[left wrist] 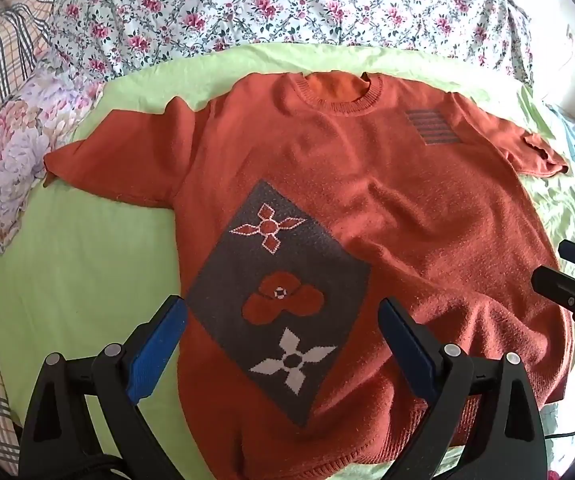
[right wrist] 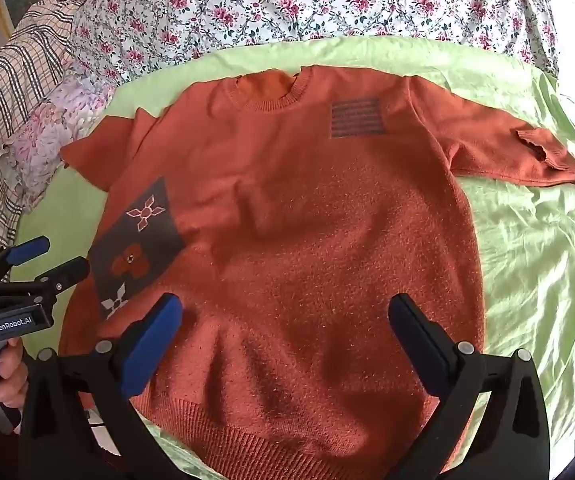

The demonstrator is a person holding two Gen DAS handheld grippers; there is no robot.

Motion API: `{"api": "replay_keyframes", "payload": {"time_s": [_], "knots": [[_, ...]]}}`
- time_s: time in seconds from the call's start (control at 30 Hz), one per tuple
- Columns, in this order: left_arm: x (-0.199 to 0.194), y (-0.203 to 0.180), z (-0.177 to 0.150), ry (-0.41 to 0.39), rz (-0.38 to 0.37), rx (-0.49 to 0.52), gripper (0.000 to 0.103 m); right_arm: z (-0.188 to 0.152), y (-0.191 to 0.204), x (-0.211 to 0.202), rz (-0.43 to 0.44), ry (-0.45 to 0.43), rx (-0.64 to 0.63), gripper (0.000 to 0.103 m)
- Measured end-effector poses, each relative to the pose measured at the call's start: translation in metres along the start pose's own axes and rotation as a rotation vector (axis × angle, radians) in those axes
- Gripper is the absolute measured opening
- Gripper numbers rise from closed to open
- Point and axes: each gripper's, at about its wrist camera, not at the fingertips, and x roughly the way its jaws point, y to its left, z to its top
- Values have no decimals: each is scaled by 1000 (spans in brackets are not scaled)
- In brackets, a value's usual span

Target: Fold small clothes

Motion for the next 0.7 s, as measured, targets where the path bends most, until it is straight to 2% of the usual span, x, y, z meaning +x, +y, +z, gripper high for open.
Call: {"api": "replay_keyframes", "payload": {"time_s": [0.7], "knots": [[5,-9,5,2,-6,13,97,4,-4,-2,-2,-2,18,103]]}}
